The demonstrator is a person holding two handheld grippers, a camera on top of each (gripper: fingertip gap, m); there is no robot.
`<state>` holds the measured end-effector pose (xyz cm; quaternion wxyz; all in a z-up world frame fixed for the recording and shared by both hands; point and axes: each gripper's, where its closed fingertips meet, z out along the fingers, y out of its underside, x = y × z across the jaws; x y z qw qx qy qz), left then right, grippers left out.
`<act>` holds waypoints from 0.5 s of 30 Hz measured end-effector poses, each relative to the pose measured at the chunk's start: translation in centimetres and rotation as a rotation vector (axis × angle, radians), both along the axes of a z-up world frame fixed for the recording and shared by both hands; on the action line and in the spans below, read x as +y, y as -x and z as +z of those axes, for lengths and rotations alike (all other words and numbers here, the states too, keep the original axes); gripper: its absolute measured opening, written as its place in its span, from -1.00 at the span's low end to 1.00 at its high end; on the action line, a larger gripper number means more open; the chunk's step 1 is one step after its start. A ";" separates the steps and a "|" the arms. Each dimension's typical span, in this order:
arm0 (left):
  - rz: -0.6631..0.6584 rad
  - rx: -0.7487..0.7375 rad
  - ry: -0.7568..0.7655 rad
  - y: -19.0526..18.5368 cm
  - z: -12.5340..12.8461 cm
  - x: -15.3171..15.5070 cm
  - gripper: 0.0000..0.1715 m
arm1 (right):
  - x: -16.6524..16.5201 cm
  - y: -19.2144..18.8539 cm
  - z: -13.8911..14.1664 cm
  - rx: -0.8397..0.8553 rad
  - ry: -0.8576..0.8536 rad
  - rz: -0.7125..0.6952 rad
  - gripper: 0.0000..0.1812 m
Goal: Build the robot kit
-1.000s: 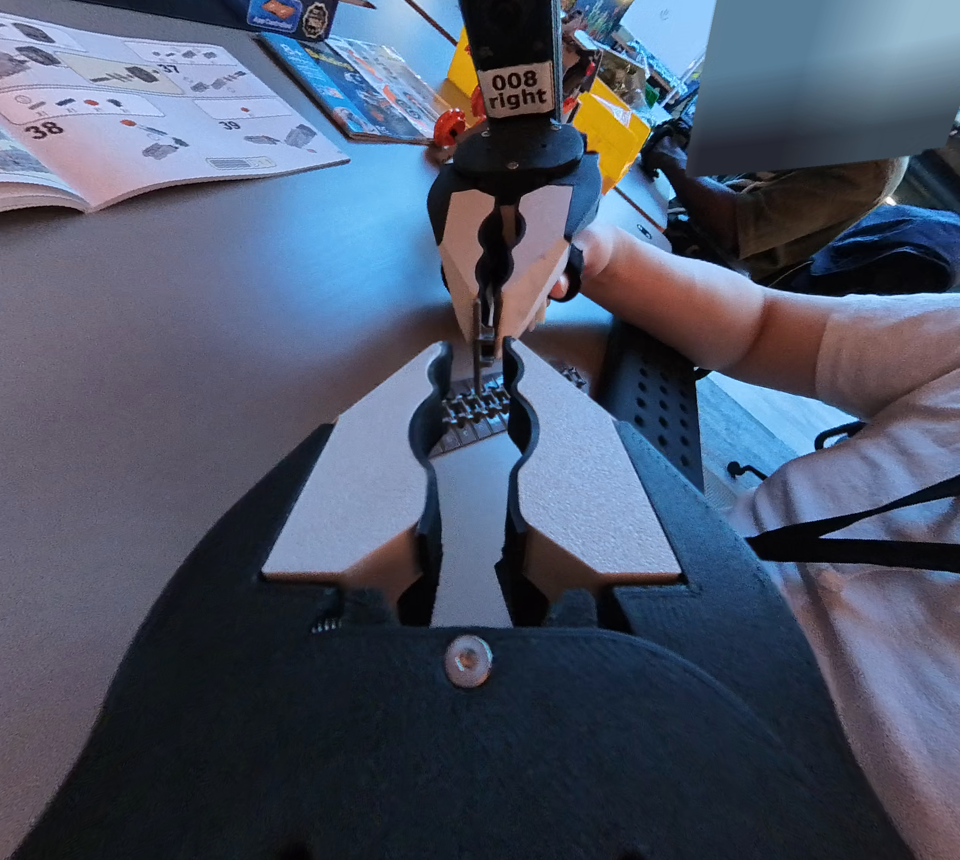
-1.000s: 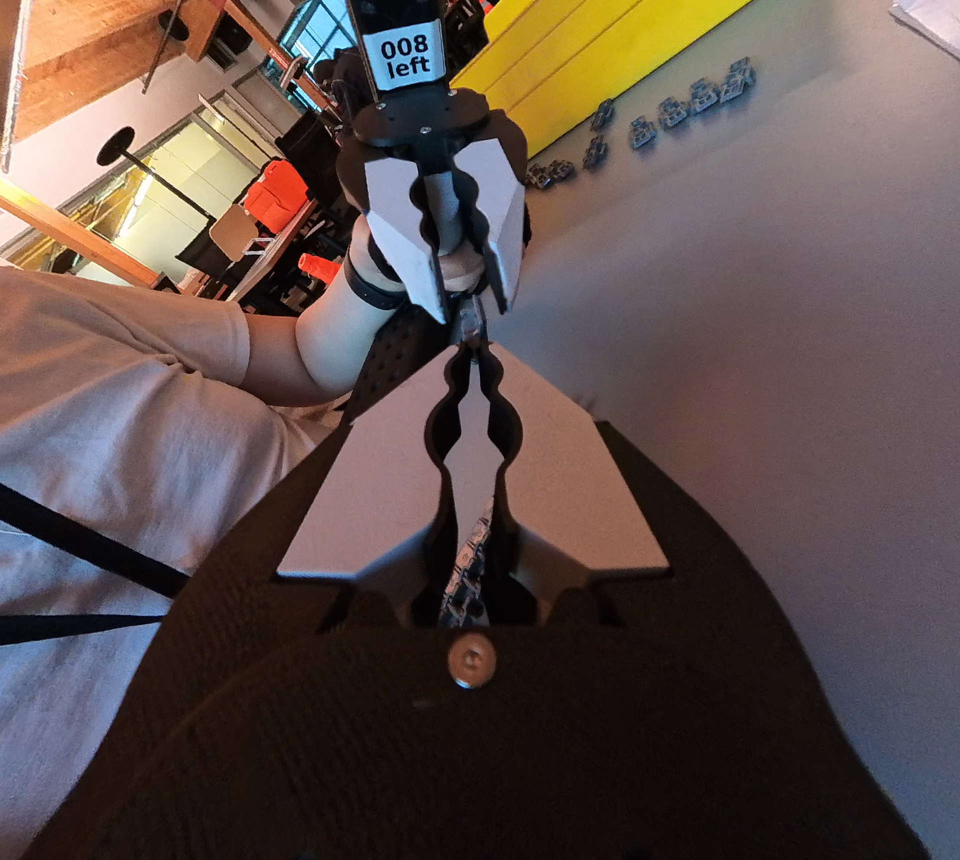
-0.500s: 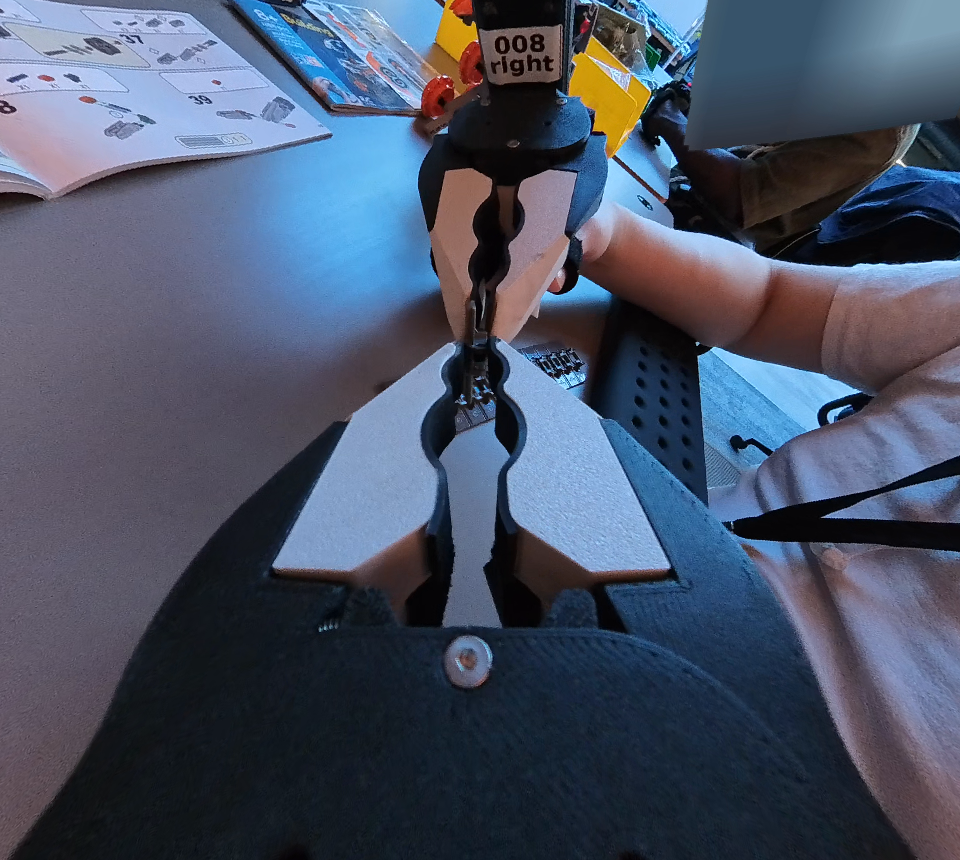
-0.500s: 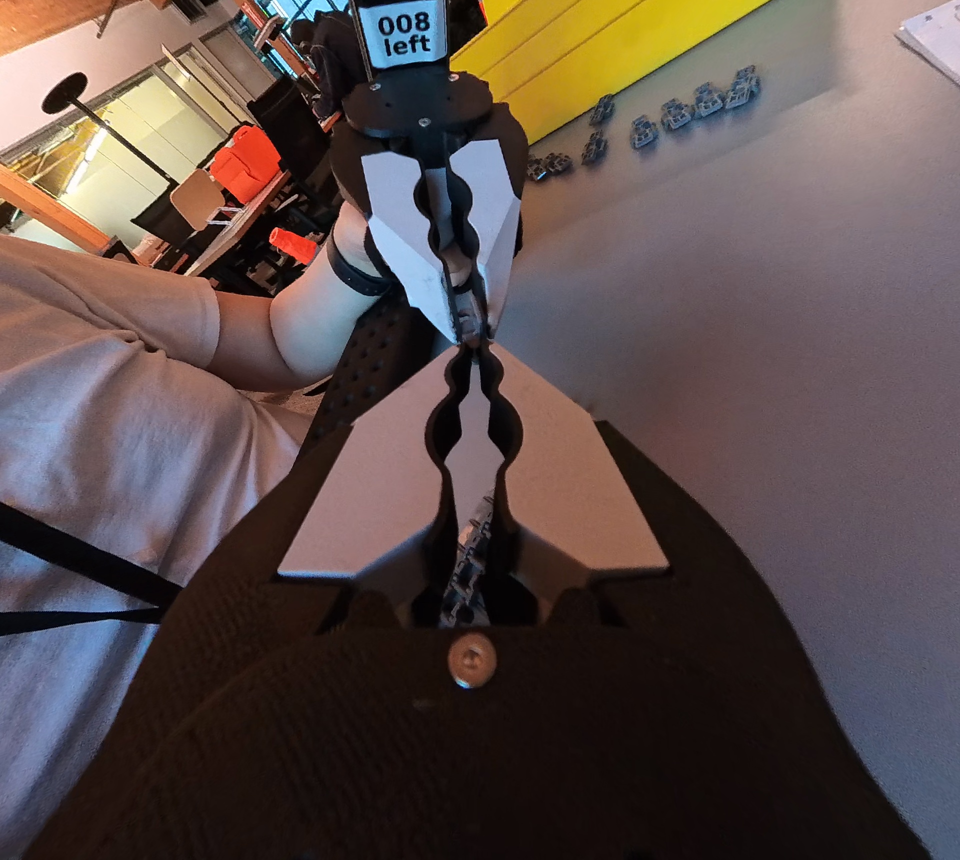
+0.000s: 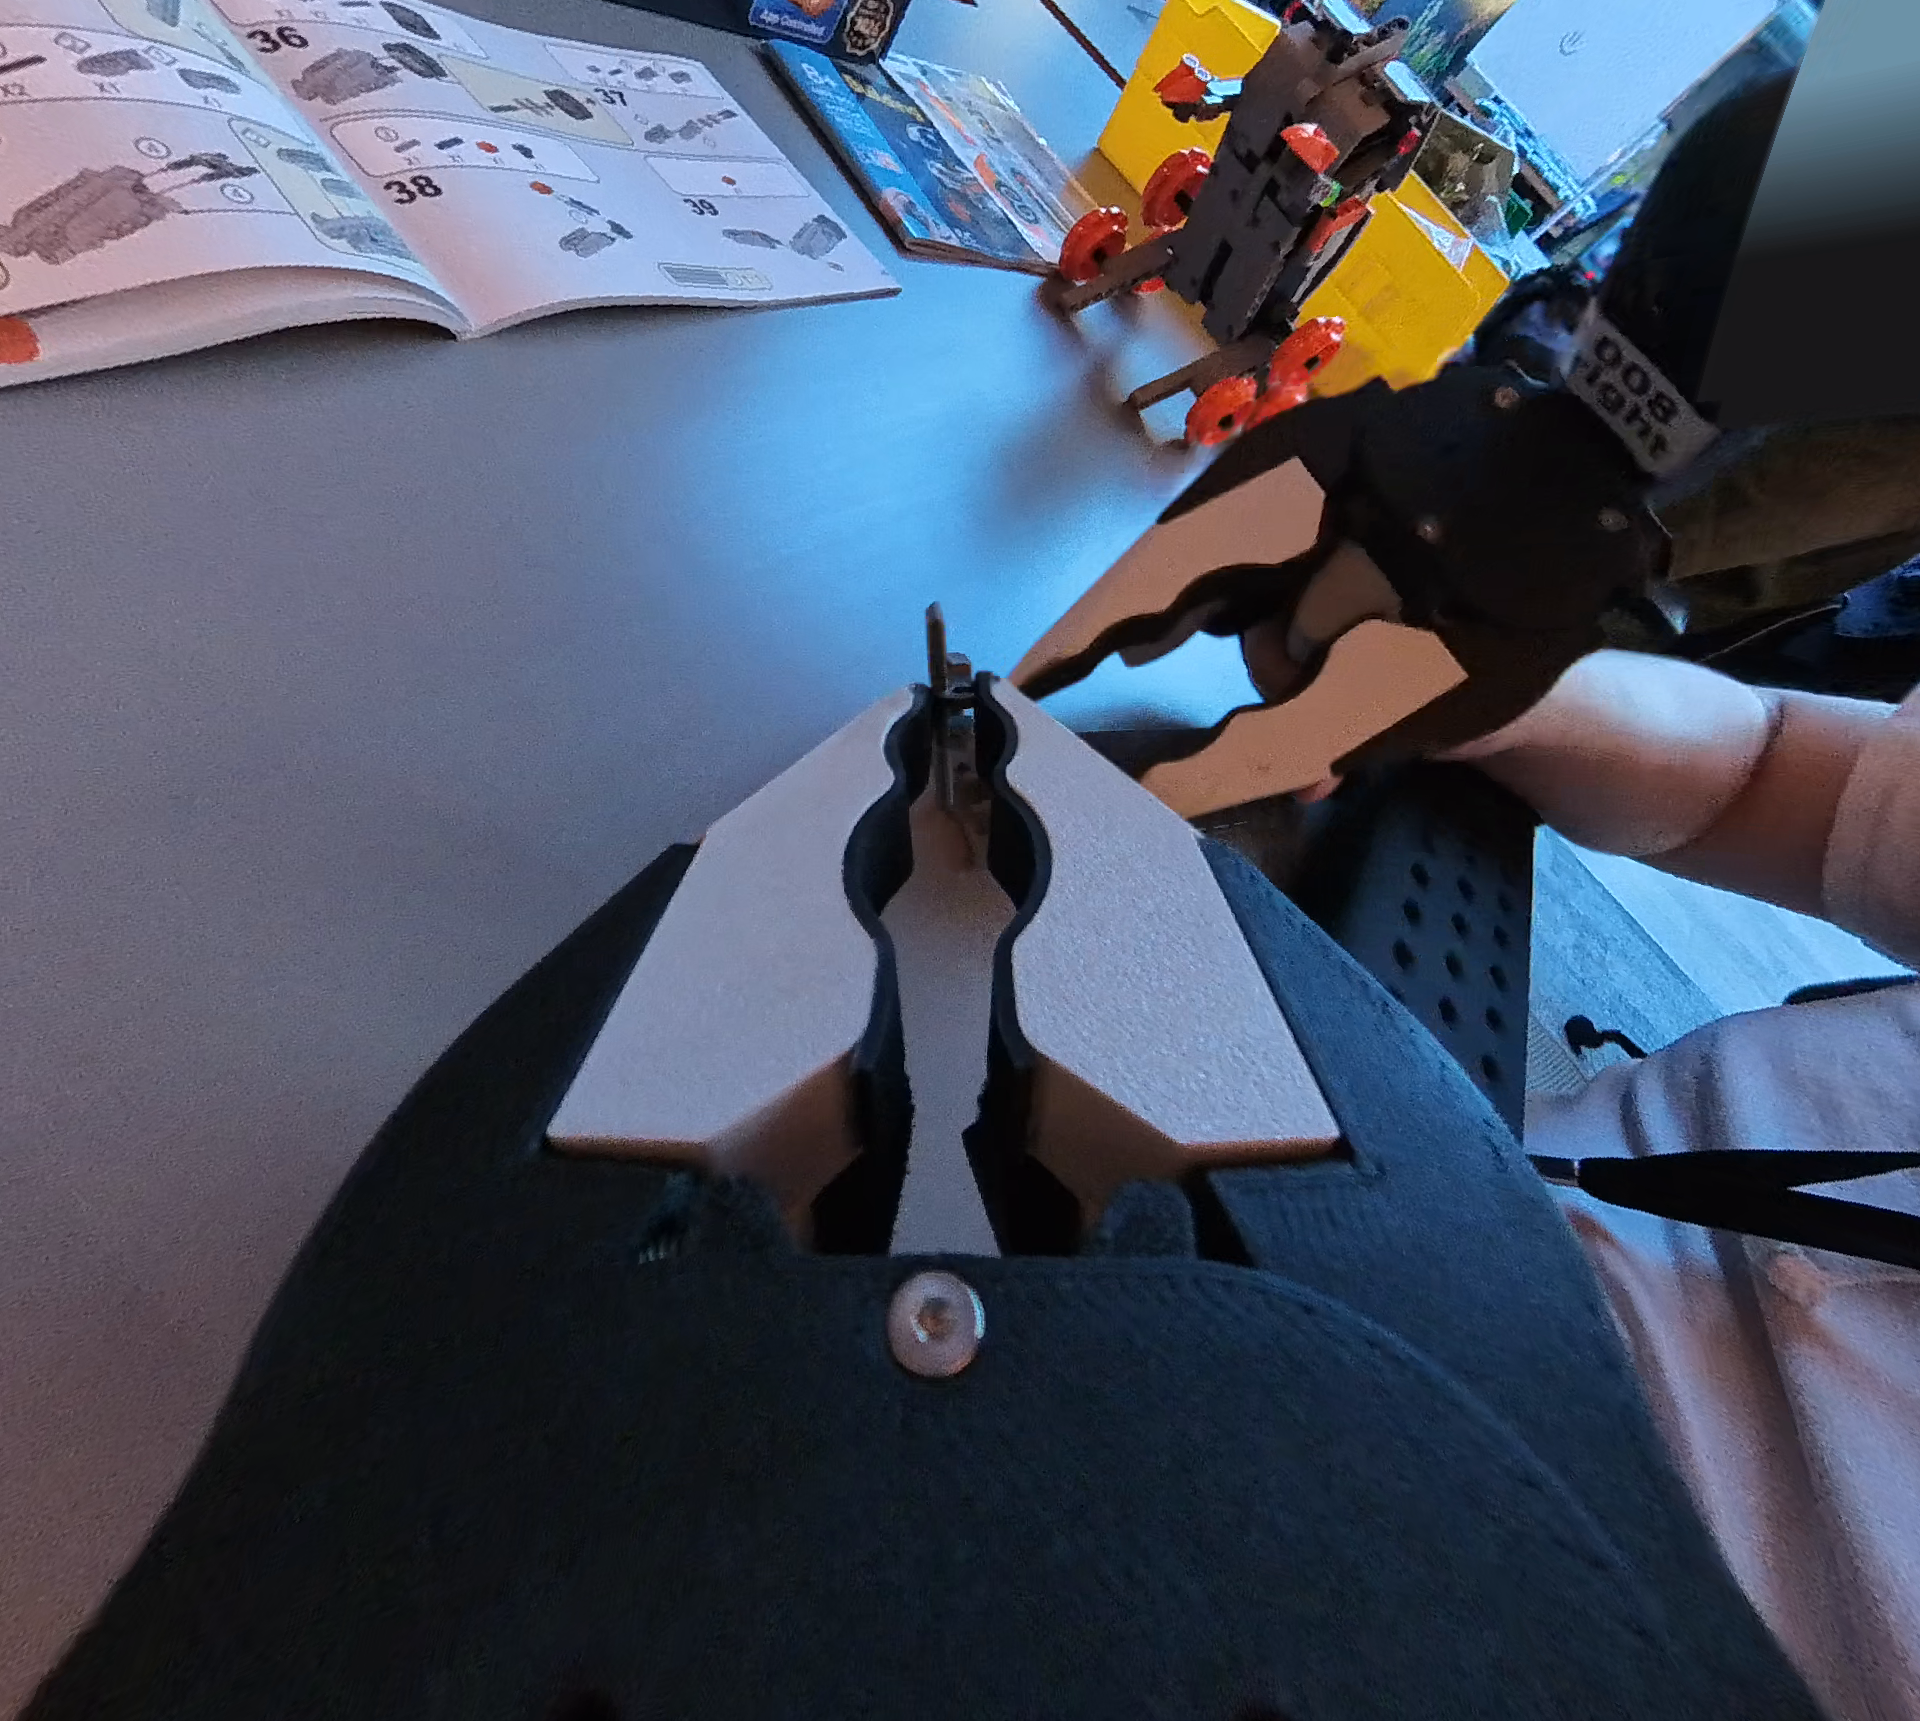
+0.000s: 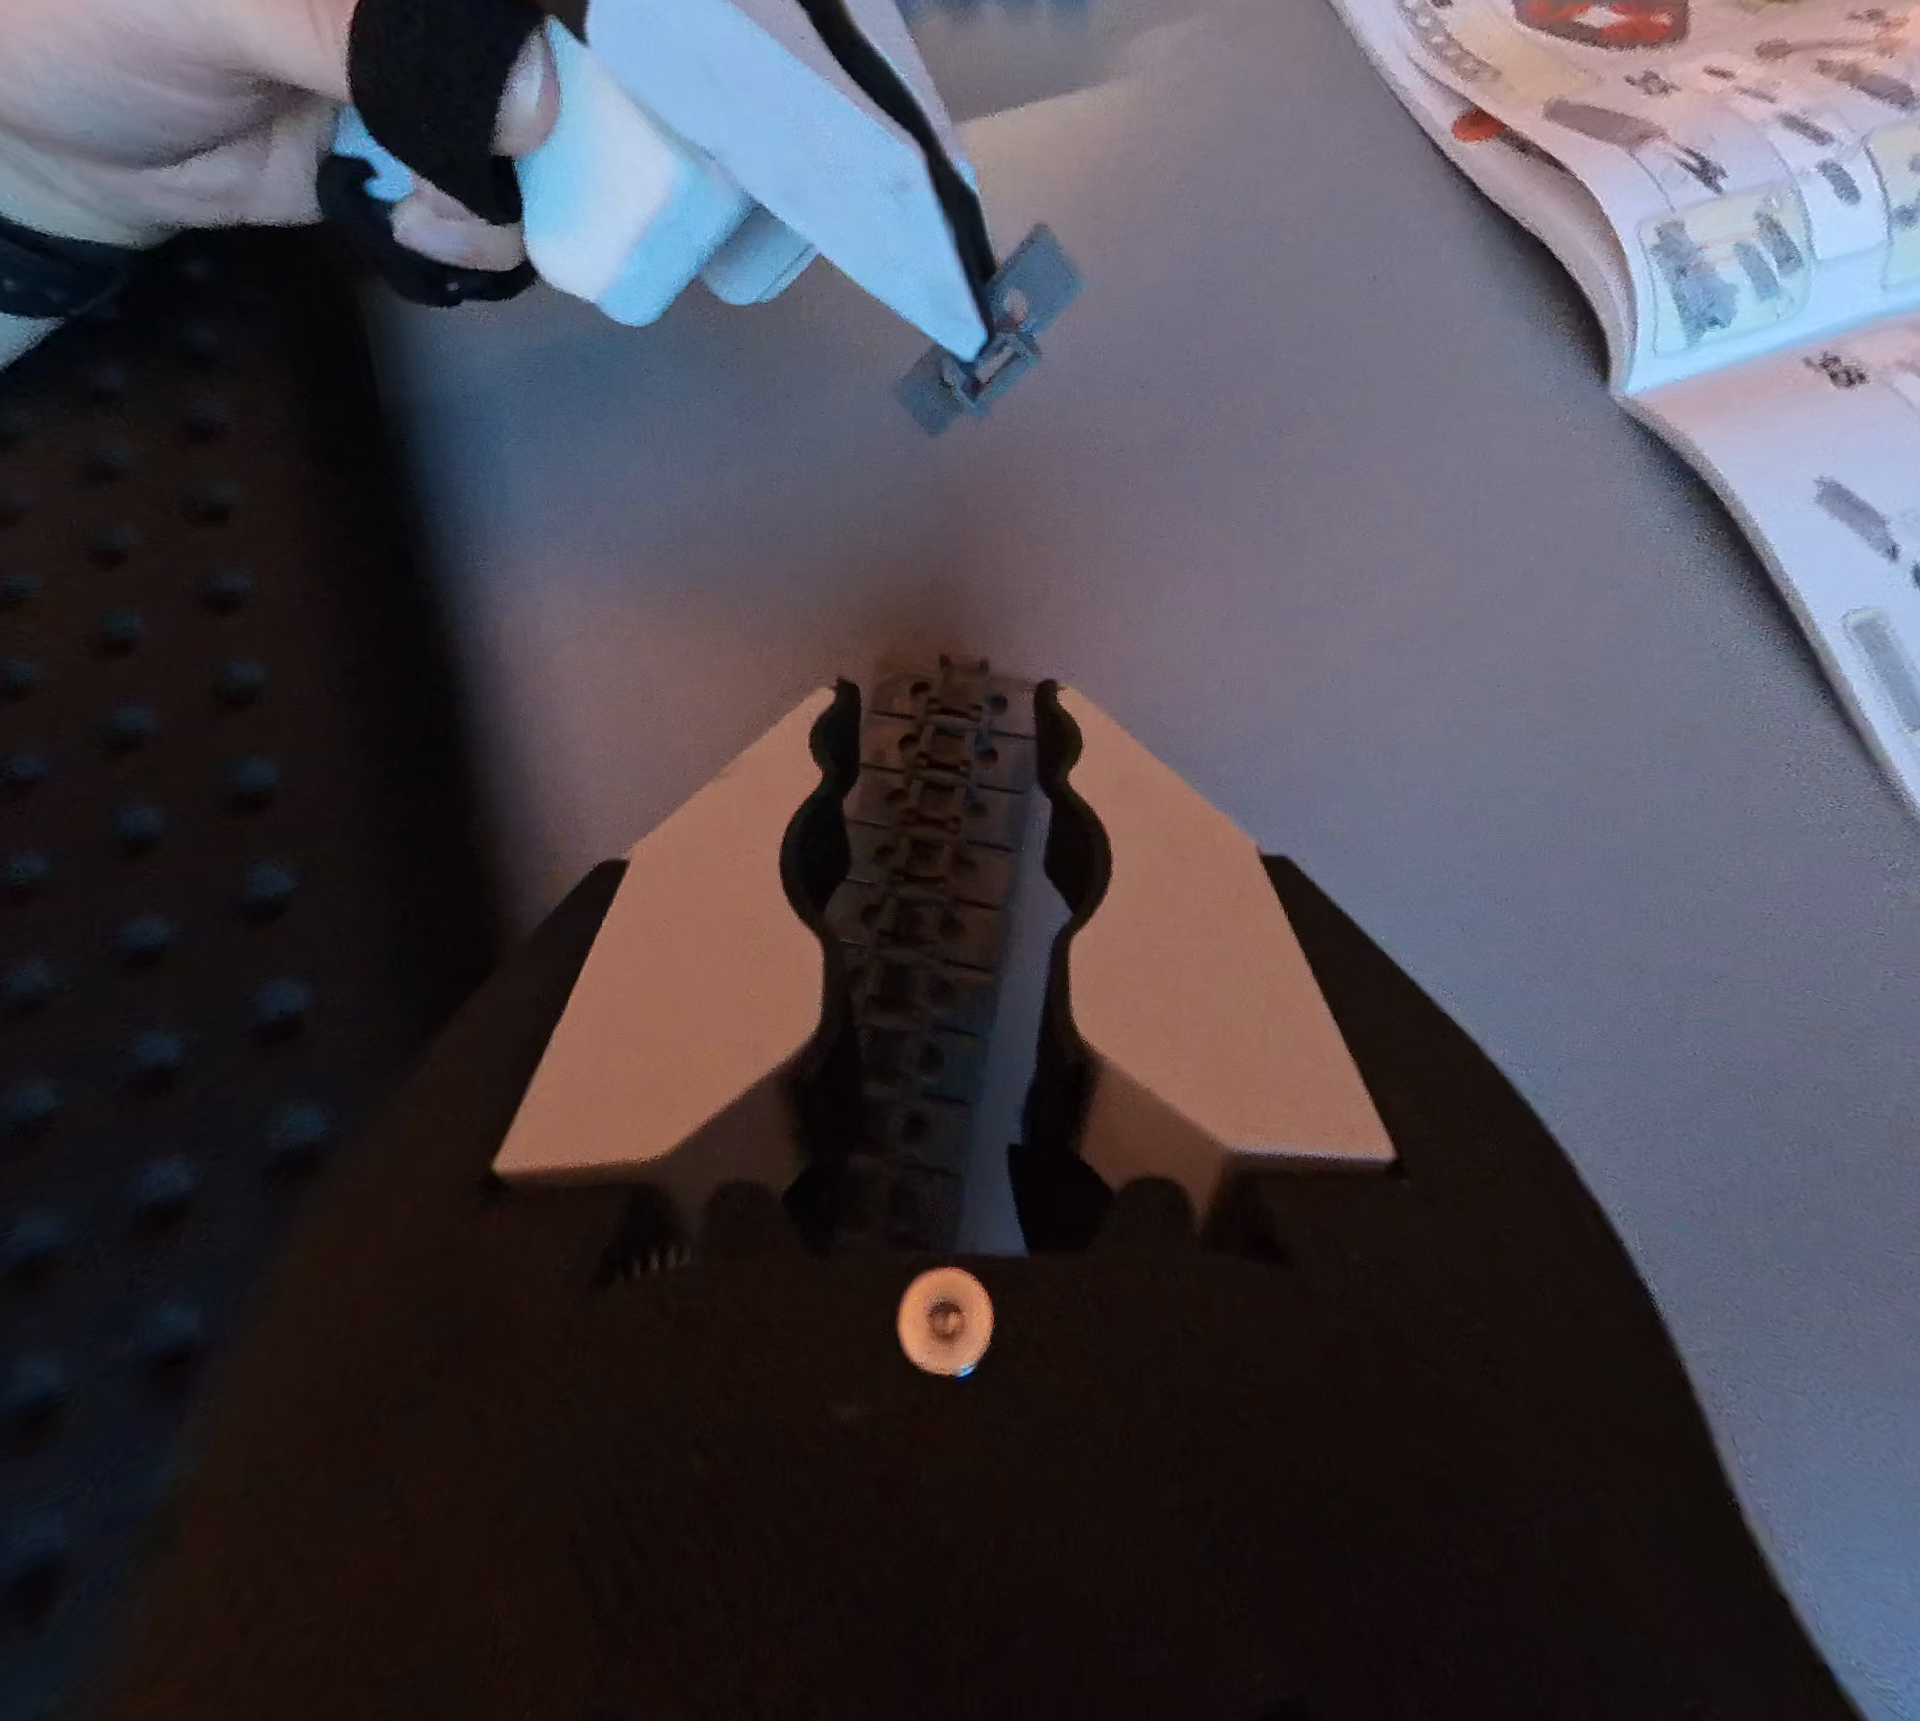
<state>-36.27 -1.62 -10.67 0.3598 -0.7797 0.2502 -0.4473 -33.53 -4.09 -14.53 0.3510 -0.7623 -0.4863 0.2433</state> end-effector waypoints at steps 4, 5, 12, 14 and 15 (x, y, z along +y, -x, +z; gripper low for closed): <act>-0.006 0.019 -0.002 -0.2 -0.2 -0.1 -0.94 | 0.0 -0.2 -1.1 -0.053 -0.015 -0.033 -0.79; -0.008 0.020 0.000 -0.2 -0.3 -0.2 -0.94 | 0.2 -0.2 -1.5 -0.074 -0.024 -0.035 -0.77; -0.069 0.026 0.066 -0.8 -0.9 -1.2 -0.94 | 0.2 0.3 -1.5 -0.034 0.026 -0.024 -0.84; -0.123 0.038 0.111 -1.2 -1.4 -2.0 -0.94 | 0.0 0.3 -1.4 -0.064 -0.028 0.011 -0.85; -0.141 0.064 0.127 -1.3 -1.8 -2.3 -0.94 | 0.0 0.5 -1.1 -0.066 -0.077 0.032 -0.85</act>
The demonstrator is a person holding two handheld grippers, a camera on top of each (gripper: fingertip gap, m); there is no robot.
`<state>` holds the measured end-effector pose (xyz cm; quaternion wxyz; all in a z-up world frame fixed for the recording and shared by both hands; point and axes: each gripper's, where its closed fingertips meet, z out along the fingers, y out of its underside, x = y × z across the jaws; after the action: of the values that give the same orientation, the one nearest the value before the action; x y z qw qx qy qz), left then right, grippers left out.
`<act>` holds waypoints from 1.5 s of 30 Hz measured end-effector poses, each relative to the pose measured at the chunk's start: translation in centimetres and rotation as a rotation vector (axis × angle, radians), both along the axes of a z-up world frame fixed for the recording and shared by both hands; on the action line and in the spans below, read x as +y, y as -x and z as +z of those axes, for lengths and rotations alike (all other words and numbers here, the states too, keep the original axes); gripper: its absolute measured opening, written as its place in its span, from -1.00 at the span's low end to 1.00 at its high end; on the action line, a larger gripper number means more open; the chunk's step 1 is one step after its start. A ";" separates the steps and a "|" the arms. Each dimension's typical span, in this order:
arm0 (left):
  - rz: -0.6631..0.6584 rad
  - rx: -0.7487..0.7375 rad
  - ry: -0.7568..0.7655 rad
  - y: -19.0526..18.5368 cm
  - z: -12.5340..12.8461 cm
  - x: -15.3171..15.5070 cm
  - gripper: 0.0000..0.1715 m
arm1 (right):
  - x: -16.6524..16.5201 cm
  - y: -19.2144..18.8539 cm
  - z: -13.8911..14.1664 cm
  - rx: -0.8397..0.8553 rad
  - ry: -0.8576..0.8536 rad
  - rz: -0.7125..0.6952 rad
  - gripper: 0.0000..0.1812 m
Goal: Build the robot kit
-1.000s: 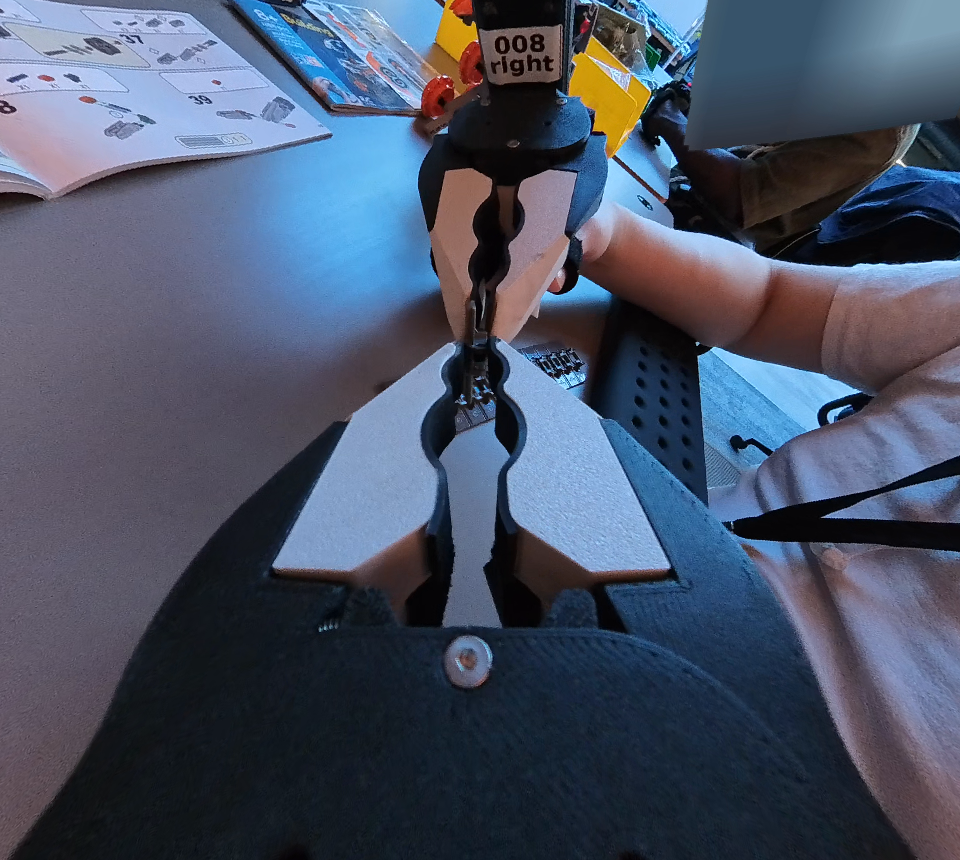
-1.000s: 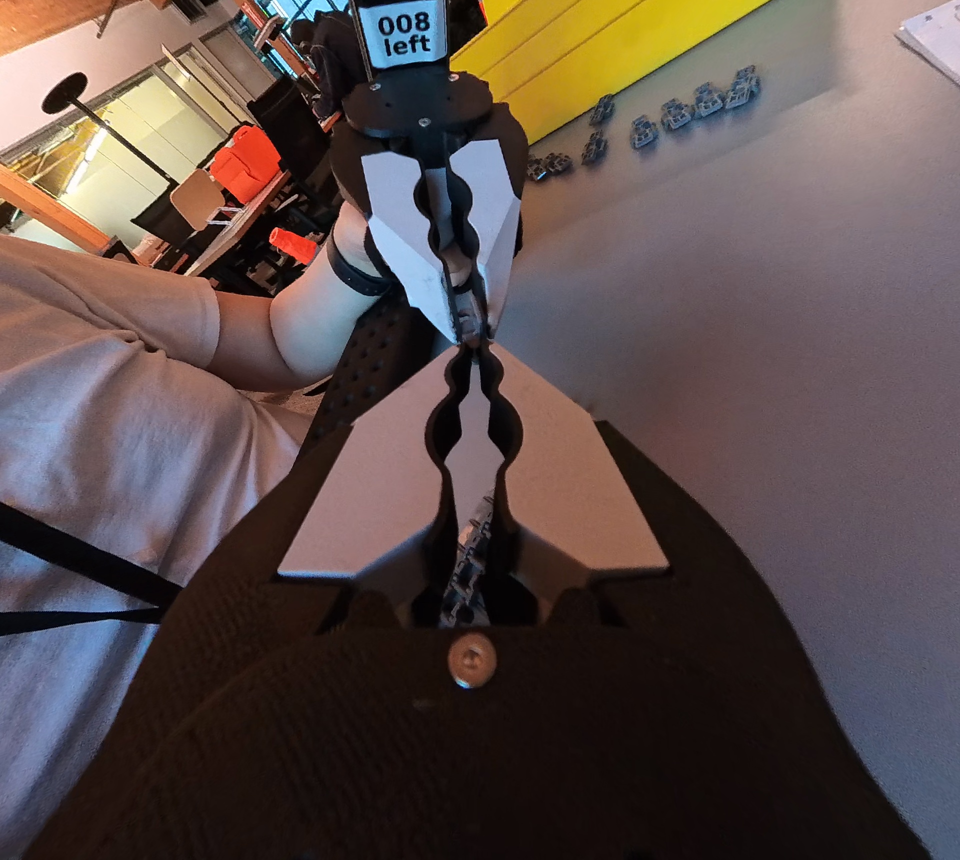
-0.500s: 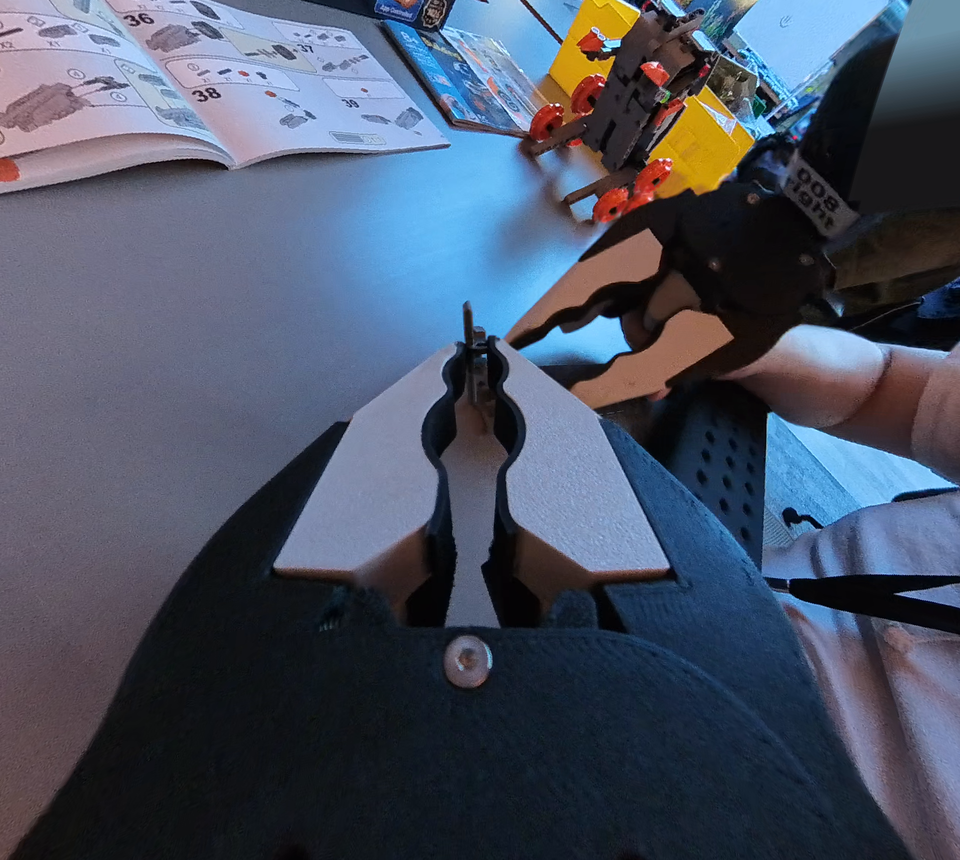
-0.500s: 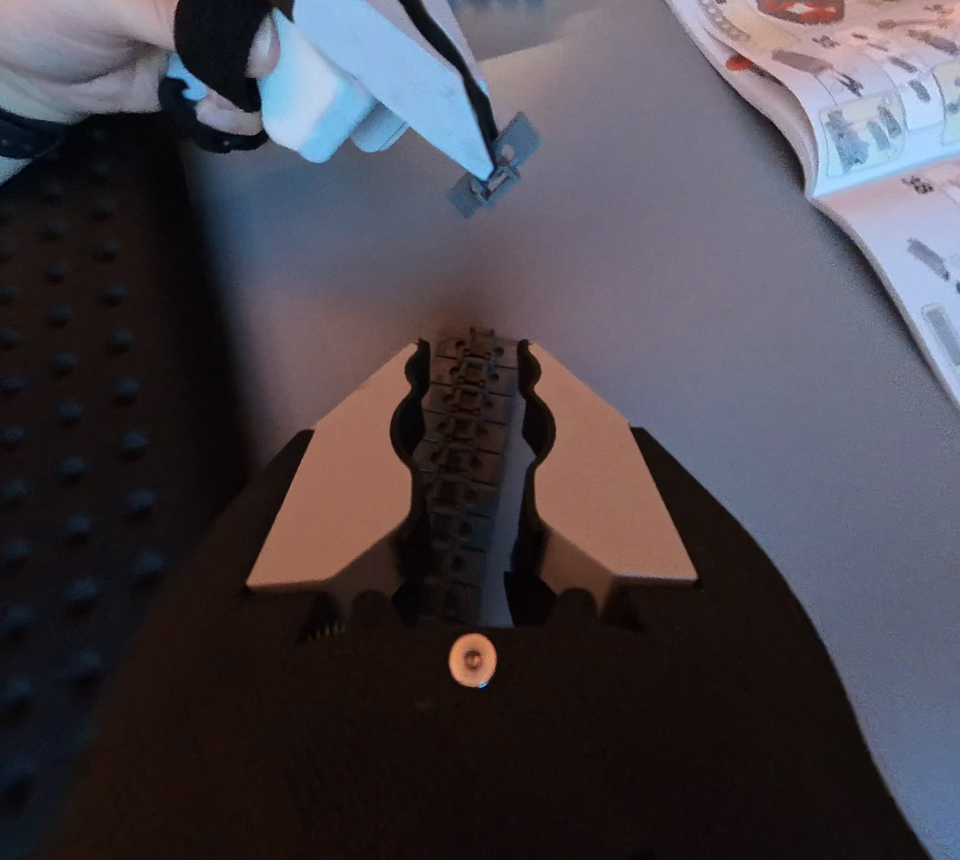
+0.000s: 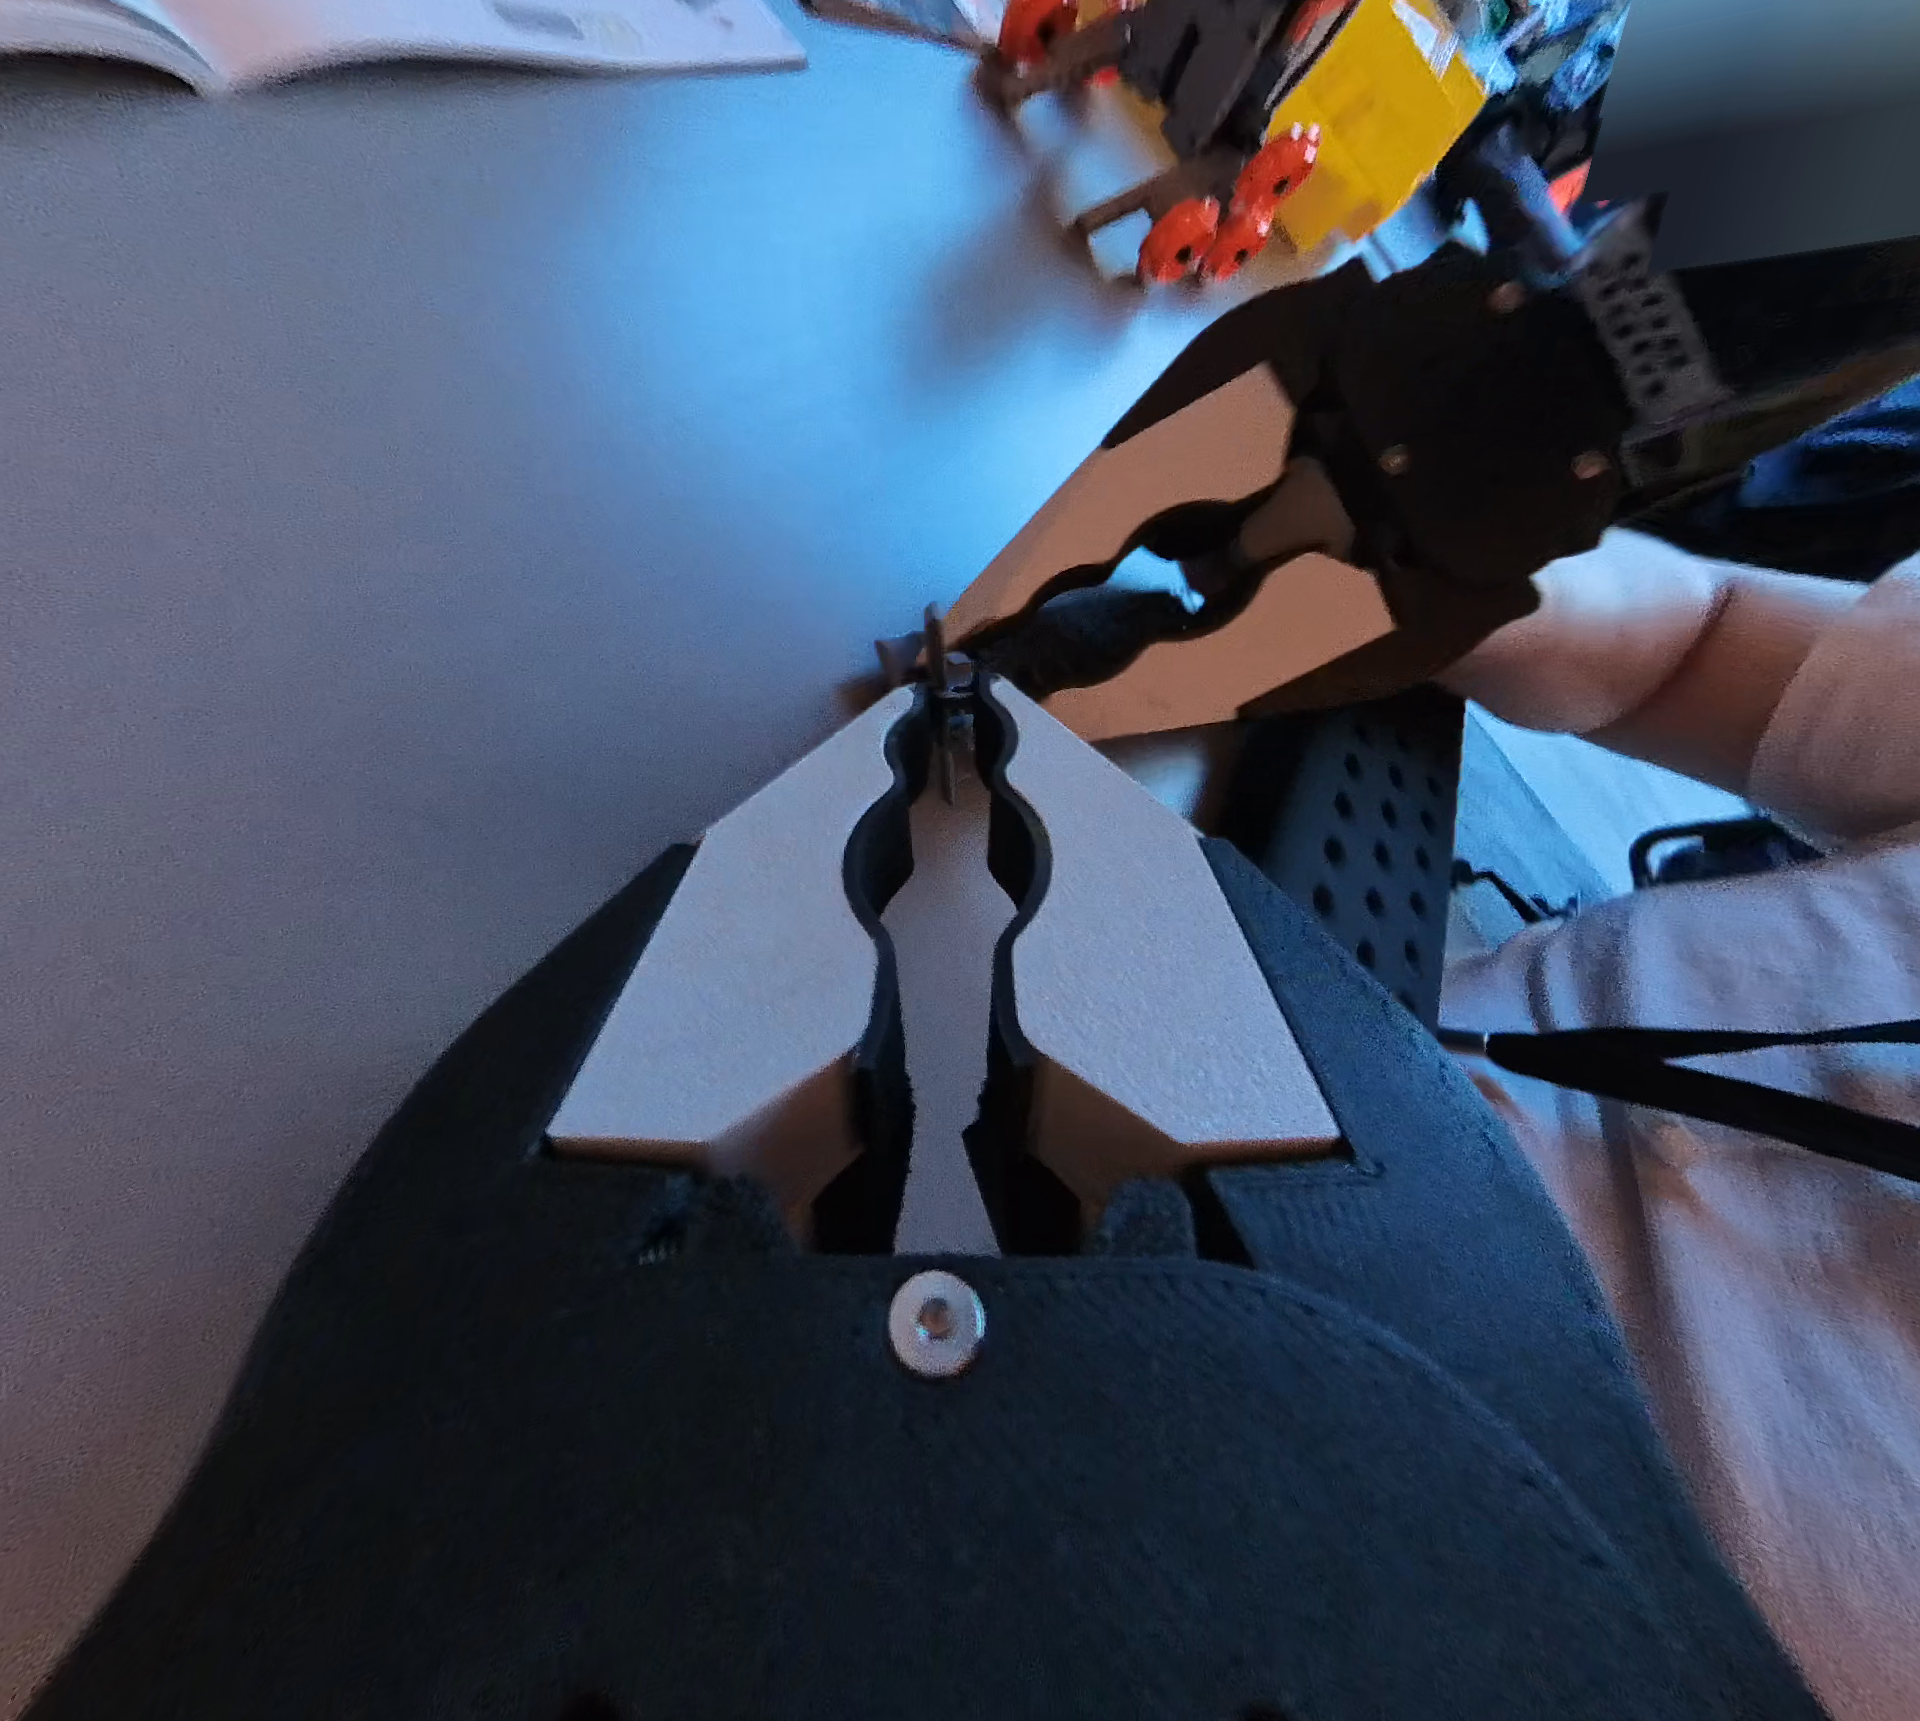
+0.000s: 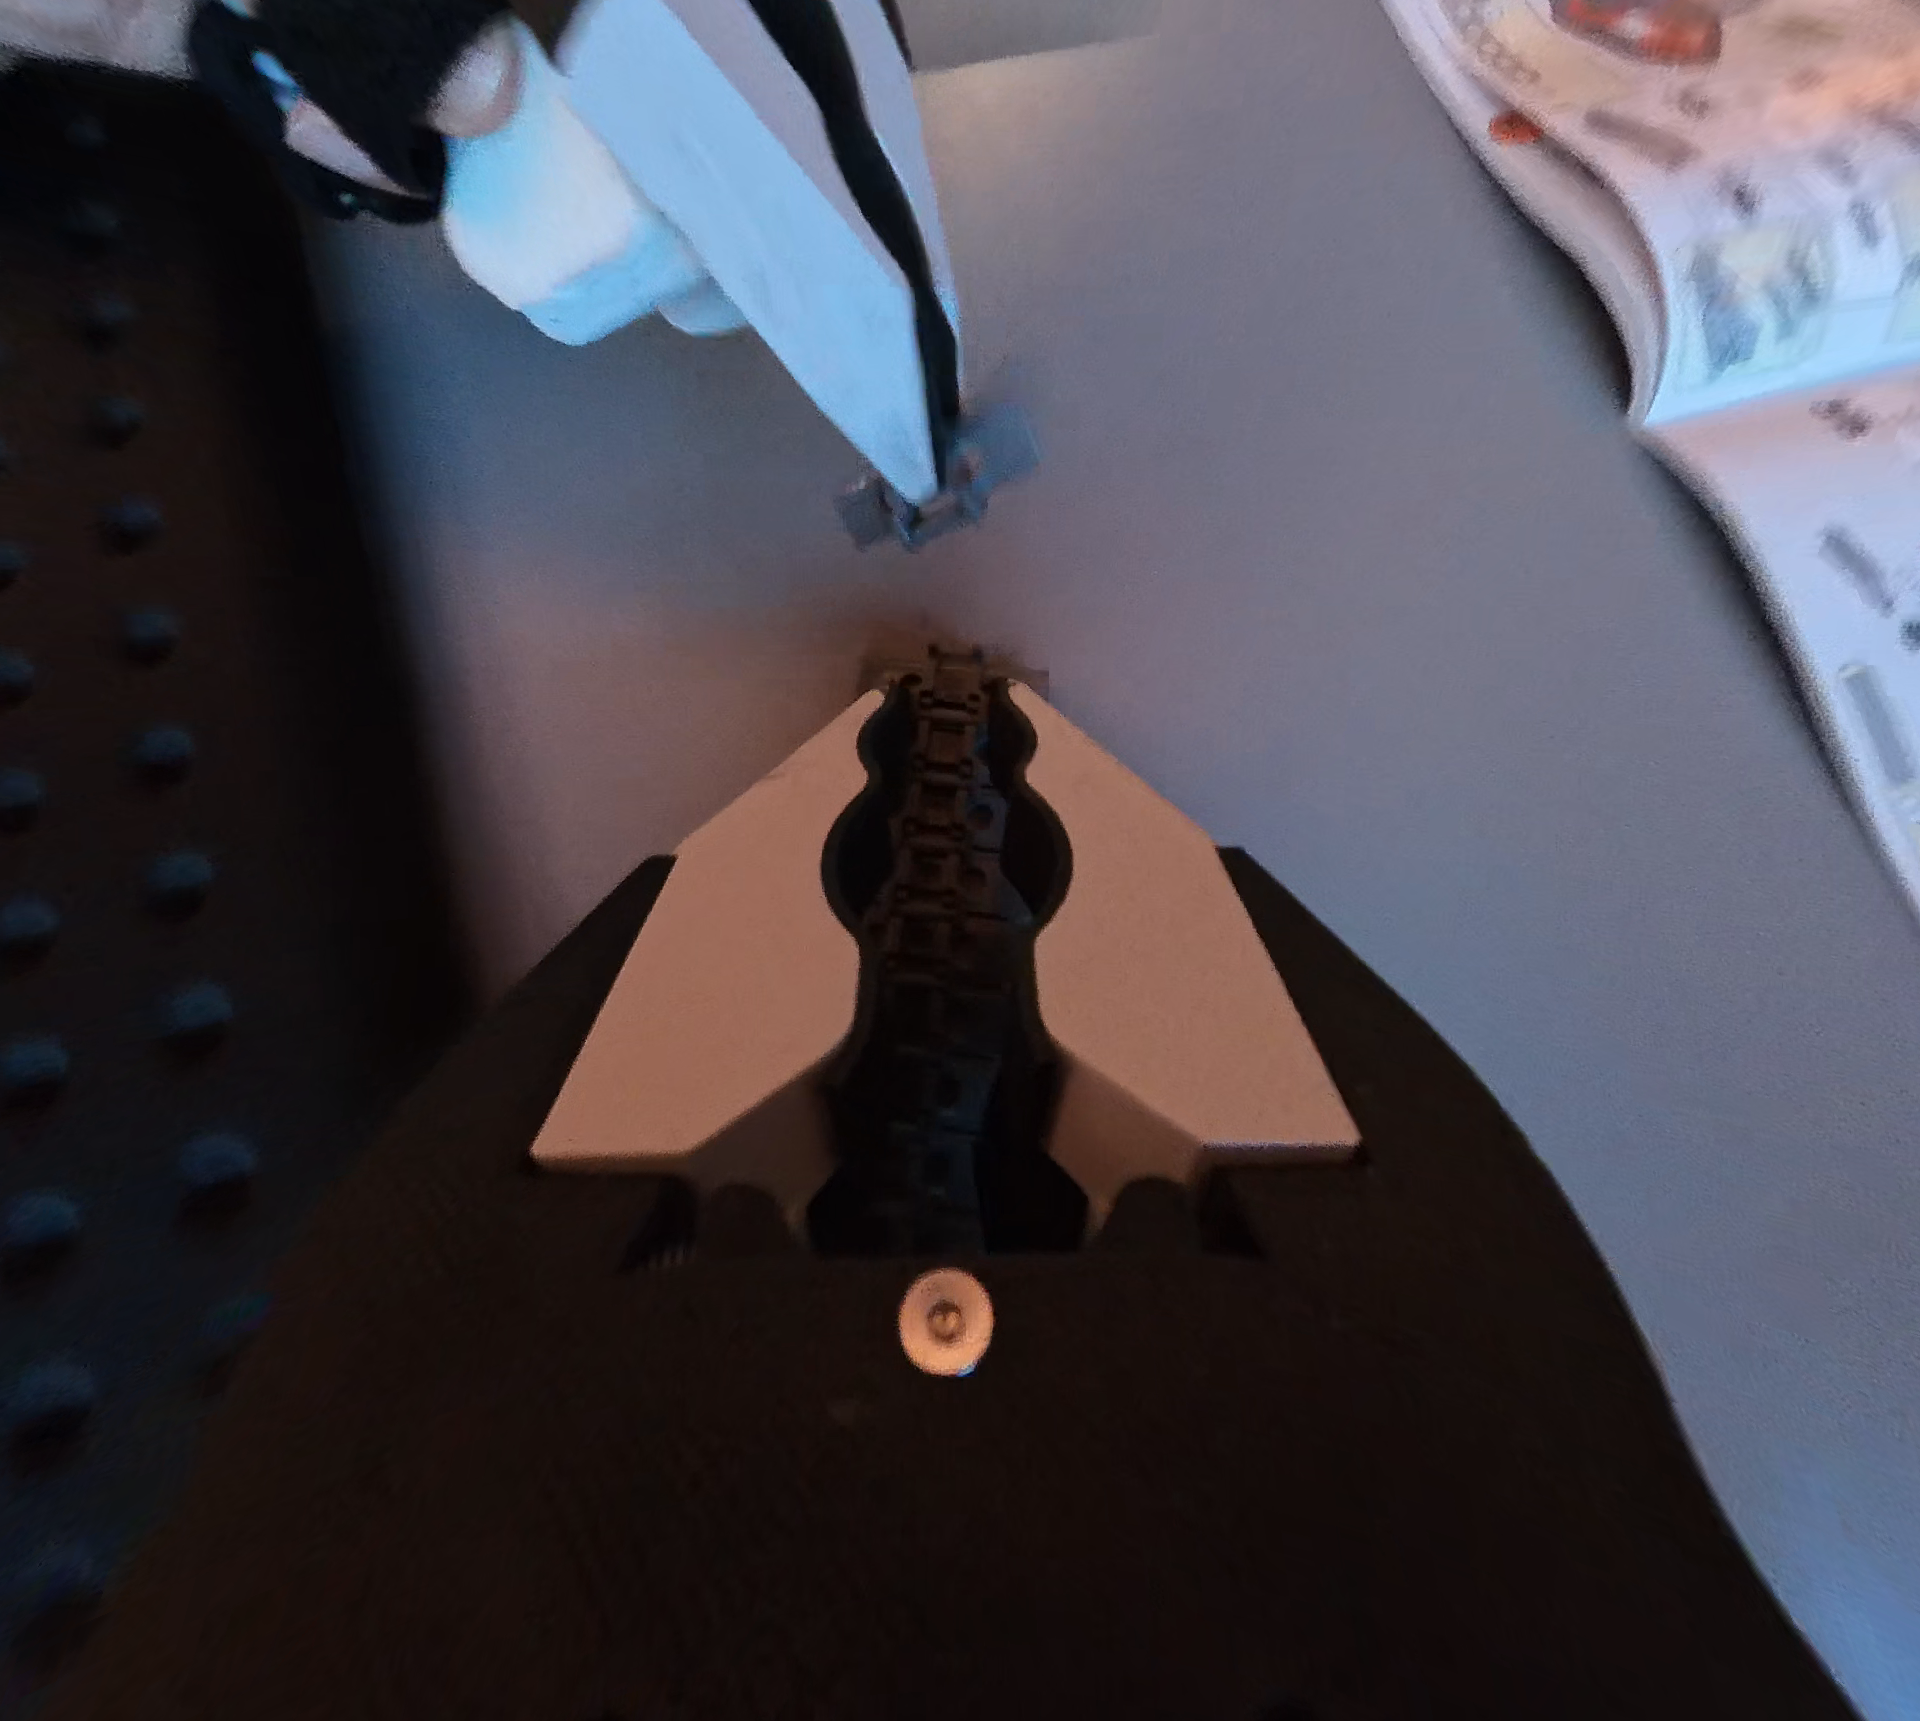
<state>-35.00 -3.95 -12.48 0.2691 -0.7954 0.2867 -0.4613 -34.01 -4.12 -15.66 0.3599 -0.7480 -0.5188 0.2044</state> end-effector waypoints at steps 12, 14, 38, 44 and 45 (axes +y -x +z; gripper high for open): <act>-0.043 -0.036 0.089 -0.5 0.4 -0.5 -0.93 | -0.5 0.9 2.8 -0.018 -0.332 0.105 -0.86; -0.020 -0.083 0.107 -0.4 0.8 -0.3 -0.94 | -0.3 0.8 3.2 -0.002 -0.346 0.092 -0.86; -0.021 -0.352 0.131 -0.9 3.7 -0.5 -0.93 | -0.4 0.8 6.5 0.142 -0.440 0.067 -0.86; -0.051 -0.337 0.105 -0.7 3.9 -1.0 -0.93 | -0.8 1.0 6.8 0.162 -0.462 0.100 -0.86; -0.052 -0.331 0.092 -0.7 3.9 -1.0 -0.93 | -0.8 1.0 6.8 0.165 -0.471 0.109 -0.86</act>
<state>-34.31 -4.93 -8.56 0.2639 -0.7125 0.2375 -0.6053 -35.02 -4.97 -8.86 0.5539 -0.5950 -0.5607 0.1574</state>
